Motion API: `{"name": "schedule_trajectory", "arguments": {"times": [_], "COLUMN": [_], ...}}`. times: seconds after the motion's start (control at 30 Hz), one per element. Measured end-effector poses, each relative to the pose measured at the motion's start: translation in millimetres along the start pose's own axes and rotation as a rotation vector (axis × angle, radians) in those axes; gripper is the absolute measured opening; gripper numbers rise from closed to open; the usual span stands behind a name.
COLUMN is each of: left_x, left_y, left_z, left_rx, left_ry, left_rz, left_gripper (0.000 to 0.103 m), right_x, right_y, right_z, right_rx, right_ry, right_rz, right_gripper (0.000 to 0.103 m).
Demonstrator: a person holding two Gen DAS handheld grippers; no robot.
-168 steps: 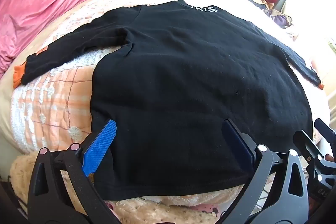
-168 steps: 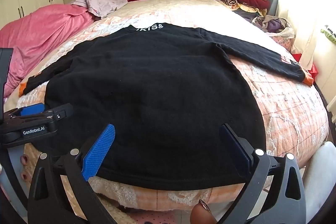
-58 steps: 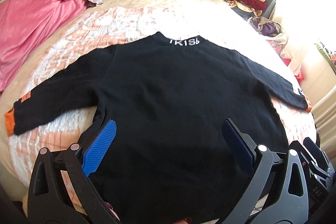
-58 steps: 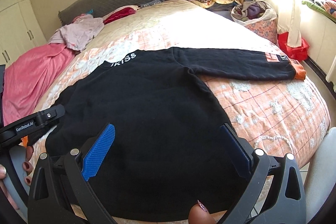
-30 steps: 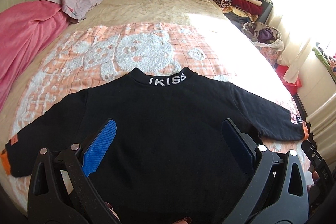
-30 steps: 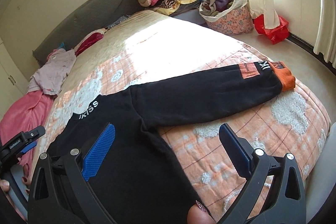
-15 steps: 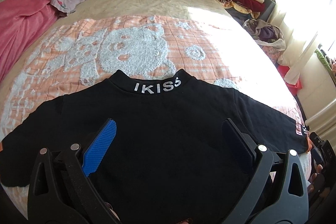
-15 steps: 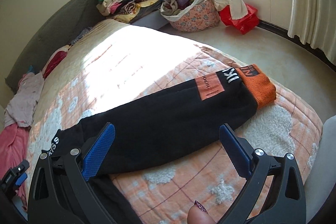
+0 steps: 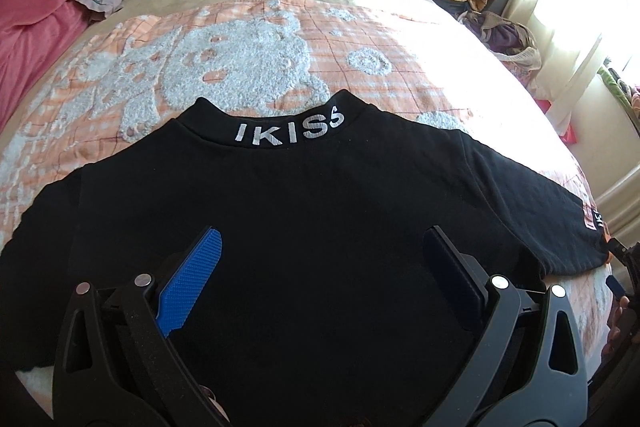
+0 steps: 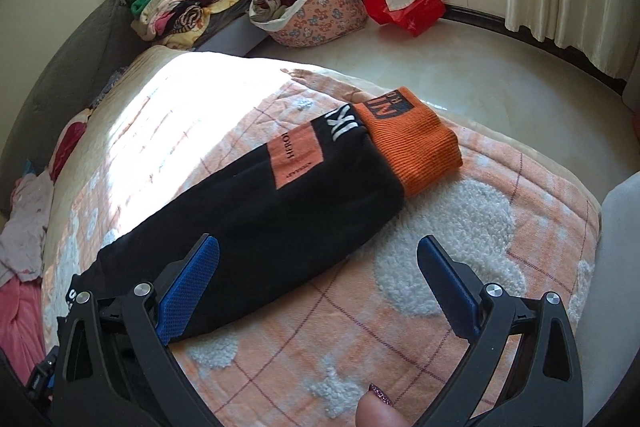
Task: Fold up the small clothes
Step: 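Move the right tool toward the orange cuff of the nearest sleeve, then close the right tool on the orange sleeve cuff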
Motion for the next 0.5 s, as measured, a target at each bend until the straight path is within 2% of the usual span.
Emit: {"name": "schedule_trajectory", "arguments": {"times": [0.23, 0.47, 0.5], "left_x": [-12.3, -10.2, -10.4], "left_y": [3.8, 15.1, 16.2], "left_z": [7.5, 5.4, 5.7], "left_rx": [-0.008, 0.012, 0.013], "left_ry": [0.017, 0.012, 0.014], "left_rz": [-0.019, -0.026, -0.026], "left_gripper": [0.095, 0.095, 0.095], "right_x": [-30.9, -41.0, -41.9], "right_y": [-25.4, -23.8, -21.7], "right_z": [-6.1, -30.6, -32.6], "right_rx": [-0.084, -0.108, -0.106], "right_ry": [0.024, -0.051, -0.058], "right_rz": [-0.002, -0.028, -0.034], "right_gripper": [0.099, 0.099, 0.095]}}
Point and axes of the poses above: each gripper's, at about its wrist camera, not at the fingertips, and x roughly against the way its jaws point, y to its left, z to its underside, the point moved 8 cm from there along -x, roughly the way its jaws point, and after that the axes turned 8 degrees about -z, right-handed, at the moved point
